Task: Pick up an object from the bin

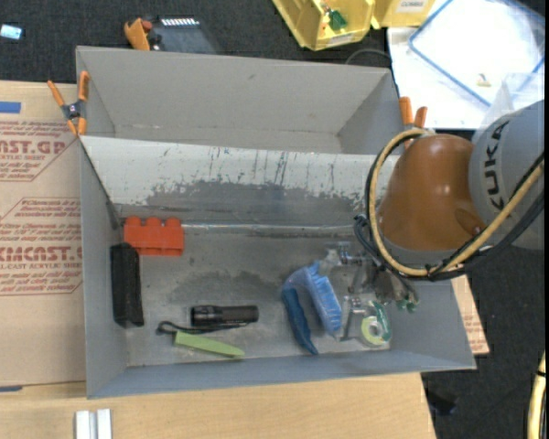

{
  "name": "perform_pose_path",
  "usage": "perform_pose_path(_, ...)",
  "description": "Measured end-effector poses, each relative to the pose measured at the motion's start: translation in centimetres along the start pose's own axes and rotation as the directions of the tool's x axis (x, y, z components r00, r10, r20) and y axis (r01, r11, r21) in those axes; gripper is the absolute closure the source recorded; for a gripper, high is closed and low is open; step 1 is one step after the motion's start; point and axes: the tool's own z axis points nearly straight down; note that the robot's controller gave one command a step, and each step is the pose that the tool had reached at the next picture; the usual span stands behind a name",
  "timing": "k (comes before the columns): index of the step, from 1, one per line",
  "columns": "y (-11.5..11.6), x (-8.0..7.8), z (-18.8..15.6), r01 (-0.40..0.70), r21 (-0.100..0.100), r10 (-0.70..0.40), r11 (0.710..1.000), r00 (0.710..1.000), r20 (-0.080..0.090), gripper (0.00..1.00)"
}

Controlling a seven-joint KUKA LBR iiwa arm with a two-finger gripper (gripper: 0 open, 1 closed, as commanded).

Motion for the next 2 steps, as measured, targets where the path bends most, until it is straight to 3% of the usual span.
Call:
perform_pose_path(1,0.5,-1.9,3.6,-0.077,-0.001,0.077,0.997,0.997,0.006,0.00)
perform_pose_path(2,-0.7,-1.2,5.2,-0.180,-0.003,0.180,0.984,0.984,0.015,1.00)
